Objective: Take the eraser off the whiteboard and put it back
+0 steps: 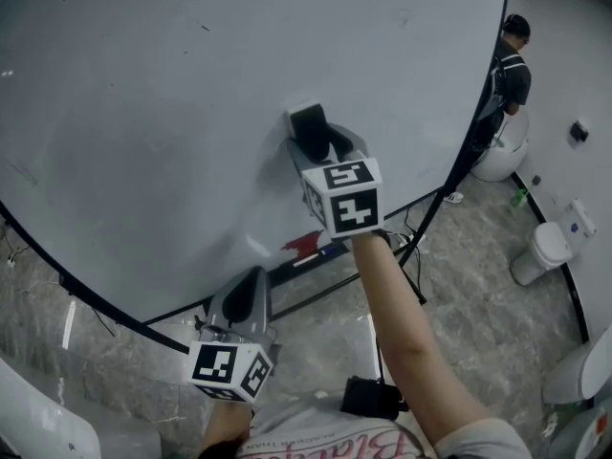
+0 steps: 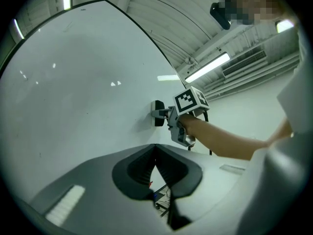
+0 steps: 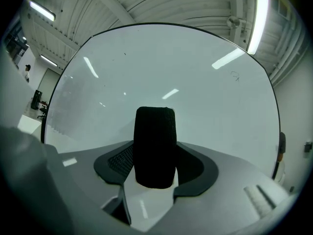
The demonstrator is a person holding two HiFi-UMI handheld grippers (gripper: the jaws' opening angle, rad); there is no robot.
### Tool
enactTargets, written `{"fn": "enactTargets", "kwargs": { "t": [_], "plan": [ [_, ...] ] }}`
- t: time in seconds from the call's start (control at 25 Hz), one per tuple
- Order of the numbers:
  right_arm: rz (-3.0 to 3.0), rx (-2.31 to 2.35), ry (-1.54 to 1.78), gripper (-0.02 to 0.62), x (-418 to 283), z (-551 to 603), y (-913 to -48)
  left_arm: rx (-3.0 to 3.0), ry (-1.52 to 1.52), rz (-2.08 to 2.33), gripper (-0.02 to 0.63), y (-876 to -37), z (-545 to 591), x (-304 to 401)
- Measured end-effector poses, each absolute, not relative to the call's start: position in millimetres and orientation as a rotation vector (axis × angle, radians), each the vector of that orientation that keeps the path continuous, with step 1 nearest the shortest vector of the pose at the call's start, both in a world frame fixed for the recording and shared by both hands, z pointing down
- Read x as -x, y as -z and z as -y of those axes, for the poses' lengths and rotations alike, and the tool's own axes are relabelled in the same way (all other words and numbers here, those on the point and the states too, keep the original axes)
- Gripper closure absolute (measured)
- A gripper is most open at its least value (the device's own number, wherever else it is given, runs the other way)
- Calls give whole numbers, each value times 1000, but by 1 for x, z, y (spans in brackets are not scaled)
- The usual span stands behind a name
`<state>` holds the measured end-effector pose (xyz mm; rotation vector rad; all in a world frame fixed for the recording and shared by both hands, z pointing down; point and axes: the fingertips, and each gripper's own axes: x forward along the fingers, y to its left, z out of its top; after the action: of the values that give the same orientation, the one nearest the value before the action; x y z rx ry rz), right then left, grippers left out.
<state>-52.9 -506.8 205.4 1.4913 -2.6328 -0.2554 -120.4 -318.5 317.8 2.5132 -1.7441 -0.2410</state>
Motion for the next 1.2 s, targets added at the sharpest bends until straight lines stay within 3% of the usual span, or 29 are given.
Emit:
{"fn": "enactTargets", "kwargs": {
  "t": [0.56, 1.2],
  "plan": [
    [2668, -1507, 242, 365, 49, 497, -202, -2564, 242, 1690, 607, -312, 326, 112],
    [2727, -1462, 259, 364, 33, 406, -224, -2555, 279, 1708, 607, -308, 324, 114]
  ]
}}
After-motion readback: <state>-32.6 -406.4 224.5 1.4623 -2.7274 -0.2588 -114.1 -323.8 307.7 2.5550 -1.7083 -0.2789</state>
